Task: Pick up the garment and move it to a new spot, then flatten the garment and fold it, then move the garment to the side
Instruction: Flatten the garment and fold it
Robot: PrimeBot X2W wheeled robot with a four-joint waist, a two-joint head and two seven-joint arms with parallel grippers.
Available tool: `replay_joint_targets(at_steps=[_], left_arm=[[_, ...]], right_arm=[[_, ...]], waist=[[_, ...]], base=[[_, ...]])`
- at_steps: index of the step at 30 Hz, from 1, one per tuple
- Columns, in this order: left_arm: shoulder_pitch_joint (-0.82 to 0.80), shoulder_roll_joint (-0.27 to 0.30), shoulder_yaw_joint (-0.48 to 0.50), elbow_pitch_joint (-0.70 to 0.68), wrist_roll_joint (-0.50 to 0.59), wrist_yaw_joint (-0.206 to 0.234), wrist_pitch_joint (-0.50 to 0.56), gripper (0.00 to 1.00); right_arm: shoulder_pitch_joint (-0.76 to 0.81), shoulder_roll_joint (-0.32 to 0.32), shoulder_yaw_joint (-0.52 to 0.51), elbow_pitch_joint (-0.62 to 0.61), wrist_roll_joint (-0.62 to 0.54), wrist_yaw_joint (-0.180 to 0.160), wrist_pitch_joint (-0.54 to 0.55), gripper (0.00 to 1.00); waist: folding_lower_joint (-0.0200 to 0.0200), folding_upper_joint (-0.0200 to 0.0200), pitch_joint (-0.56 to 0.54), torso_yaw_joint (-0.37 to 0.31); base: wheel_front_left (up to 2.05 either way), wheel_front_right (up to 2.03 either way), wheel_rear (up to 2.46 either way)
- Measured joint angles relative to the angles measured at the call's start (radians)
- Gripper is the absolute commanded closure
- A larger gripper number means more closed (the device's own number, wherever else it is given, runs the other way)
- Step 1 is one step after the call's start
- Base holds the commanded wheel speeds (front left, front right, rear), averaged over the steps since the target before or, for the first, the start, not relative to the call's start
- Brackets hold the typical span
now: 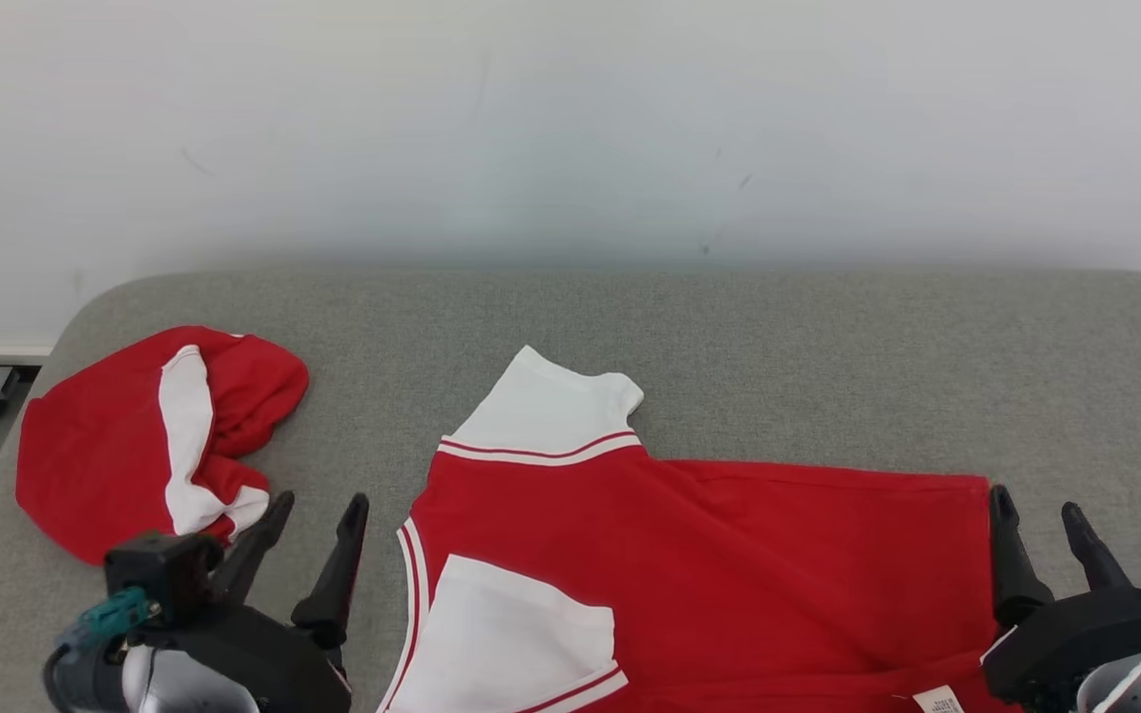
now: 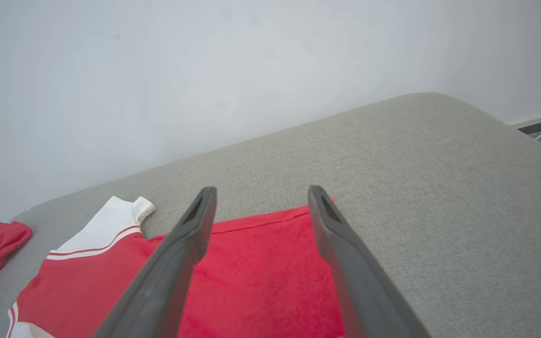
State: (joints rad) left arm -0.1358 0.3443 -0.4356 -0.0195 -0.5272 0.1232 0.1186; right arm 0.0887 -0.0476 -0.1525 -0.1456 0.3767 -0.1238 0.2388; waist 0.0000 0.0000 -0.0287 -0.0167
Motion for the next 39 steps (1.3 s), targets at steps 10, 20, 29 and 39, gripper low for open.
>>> replay_joint_targets(at_steps=[10, 20, 29, 39], left_arm=[[0.032, -0.076, 0.042, 0.017, 0.013, 0.001, -0.142, 0.00], [0.101, -0.092, 0.099, 0.130, 0.036, 0.001, -0.156, 0.00], [0.112, -0.099, 0.106, 0.136, 0.062, 0.001, -0.156, 0.00], [0.112, -0.101, 0.107, 0.143, 0.078, 0.001, -0.156, 0.00]], right_arm=[[-0.017, -0.005, 0.064, 0.063, 0.002, 0.040, -0.162, 0.00], [-0.017, -0.013, 0.116, 0.143, -0.009, 0.108, -0.247, 0.00], [-0.017, -0.019, 0.122, 0.182, -0.028, 0.120, -0.295, 0.00], [-0.019, -0.018, 0.127, 0.215, -0.028, 0.130, -0.330, 0.00]], waist=[[-0.0001, 0.0000, -0.033, -0.015], [-0.0001, 0.0000, -0.045, -0.015], [0.0000, 0.0000, -0.045, -0.011], [0.0000, 0.0000, -0.040, -0.008]], base=[[0.00, 0.00, 0.00], [0.00, 0.00, 0.00], [0.00, 0.00, 0.00], [0.00, 0.00, 0.00]])
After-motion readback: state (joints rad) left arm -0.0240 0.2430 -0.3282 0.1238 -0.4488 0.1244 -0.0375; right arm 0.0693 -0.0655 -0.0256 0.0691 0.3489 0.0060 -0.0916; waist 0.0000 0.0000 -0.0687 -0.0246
